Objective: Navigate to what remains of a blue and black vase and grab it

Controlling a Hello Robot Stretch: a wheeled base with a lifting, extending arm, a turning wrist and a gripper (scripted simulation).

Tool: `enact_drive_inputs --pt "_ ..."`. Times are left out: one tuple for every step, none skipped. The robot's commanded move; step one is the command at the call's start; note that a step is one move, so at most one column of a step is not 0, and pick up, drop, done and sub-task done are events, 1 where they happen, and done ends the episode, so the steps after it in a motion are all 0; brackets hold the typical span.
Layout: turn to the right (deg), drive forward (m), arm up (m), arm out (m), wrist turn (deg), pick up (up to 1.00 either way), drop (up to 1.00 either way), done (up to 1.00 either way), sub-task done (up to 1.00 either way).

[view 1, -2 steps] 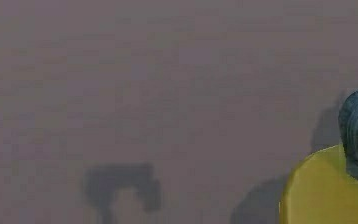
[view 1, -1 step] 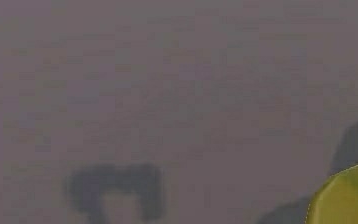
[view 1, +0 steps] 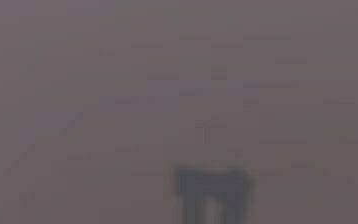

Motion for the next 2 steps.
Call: enact_drive_inputs --pt "0.0 0.00 0.50 0.00 0.0 0.00 0.00 0.00 0.00" --pt "0.0 0.00 0.38 0.00 0.0 0.00 0.00 0.00 0.00"
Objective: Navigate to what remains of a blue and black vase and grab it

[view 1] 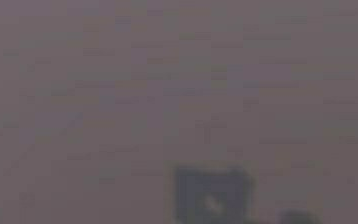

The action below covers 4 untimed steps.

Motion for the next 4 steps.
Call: enact_drive_inputs --pt "0.0 0.00 0.00 0.50 0.0 0.00 0.00 0.00 0.00" --pt "0.0 0.00 0.00 0.00 45.0 0.00 0.00 0.00 0.00" --pt "0.0 0.00 0.00 0.00 45.0 0.00 0.00 0.00 0.00" --pt "0.0 0.00 0.00 0.00 45.0 0.00 0.00 0.00 0.00"
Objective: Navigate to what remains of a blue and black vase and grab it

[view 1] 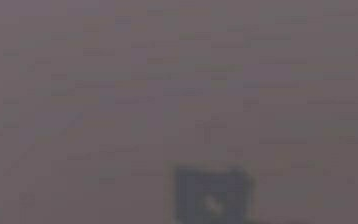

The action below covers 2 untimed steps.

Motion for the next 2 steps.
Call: enact_drive_inputs --pt "0.0 0.00 0.00 0.00 15.0 0.00 0.00 0.00 0.00" --pt "0.0 0.00 0.00 0.00 -45.0 0.00 0.00 0.00 0.00"
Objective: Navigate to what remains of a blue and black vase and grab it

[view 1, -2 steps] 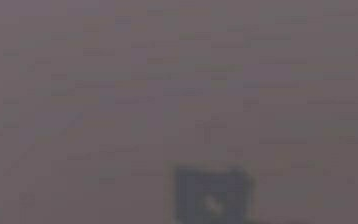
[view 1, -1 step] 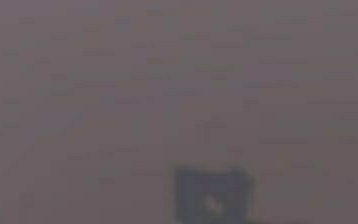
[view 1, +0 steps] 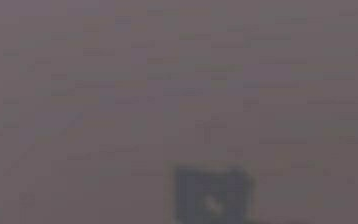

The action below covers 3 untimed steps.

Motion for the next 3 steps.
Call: enact_drive_inputs --pt "0.0 0.00 0.00 0.00 -45.0 0.00 0.00 0.00 0.00" --pt "0.0 0.00 0.00 0.00 -9.0 0.00 0.00 0.00 0.00" --pt "0.0 0.00 0.00 -0.48 0.0 0.00 0.00 0.00 0.00"
